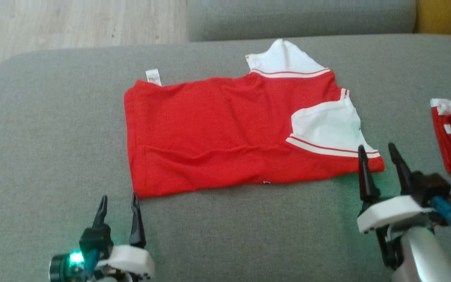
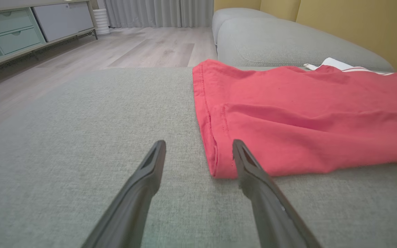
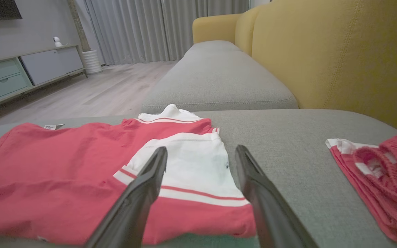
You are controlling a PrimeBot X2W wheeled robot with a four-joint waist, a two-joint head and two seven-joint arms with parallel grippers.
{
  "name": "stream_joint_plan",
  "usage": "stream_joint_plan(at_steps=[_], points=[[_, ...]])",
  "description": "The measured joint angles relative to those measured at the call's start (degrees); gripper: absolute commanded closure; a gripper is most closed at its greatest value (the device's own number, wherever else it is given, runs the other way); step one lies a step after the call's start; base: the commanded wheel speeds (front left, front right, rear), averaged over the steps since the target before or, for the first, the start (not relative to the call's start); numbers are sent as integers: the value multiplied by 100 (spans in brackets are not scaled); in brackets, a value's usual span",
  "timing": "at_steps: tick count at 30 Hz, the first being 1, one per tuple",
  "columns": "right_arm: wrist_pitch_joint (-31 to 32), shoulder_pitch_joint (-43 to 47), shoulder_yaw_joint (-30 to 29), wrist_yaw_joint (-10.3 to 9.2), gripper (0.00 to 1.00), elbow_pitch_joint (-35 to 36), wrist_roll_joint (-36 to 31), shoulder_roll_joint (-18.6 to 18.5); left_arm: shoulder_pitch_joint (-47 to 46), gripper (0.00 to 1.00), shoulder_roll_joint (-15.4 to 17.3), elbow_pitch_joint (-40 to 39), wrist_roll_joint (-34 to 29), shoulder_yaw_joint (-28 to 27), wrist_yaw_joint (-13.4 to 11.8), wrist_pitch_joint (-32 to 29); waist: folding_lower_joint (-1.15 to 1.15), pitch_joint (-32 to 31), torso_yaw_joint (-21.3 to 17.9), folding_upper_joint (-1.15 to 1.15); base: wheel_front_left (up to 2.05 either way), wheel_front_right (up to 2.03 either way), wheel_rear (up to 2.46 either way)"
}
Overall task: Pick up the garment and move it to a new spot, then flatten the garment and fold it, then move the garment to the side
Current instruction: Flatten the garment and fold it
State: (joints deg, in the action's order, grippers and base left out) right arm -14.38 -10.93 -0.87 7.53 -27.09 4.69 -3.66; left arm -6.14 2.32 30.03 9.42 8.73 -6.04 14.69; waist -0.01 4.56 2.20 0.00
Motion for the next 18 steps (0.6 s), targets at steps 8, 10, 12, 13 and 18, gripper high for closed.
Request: stream_joint_plan(at_steps=[8,10,12,13,18], points=[[0,620,58,0,0,-103,31,85,799,0,11,-131,-143,9,-3,0,-1,-452,18,0,0,0,0],[0,699,87,0,0,-114,108,88,885,0,12,-175,-143,11,-2,0,-1,-503,28,0,0,0,0],[0,713,111,0,0,-123,115,88,898,0,14,-187,-143,15,0,0,-1,-518,37,0,0,0,0],[0,714,132,0,0,-124,134,89,896,0,15,-205,-141,19,7,0,-1,-525,46,0,0,0,0],[0,706,243,0,0,-153,140,91,881,0,18,-232,66,73,212,0,1,-433,42,0,0,0,0]])
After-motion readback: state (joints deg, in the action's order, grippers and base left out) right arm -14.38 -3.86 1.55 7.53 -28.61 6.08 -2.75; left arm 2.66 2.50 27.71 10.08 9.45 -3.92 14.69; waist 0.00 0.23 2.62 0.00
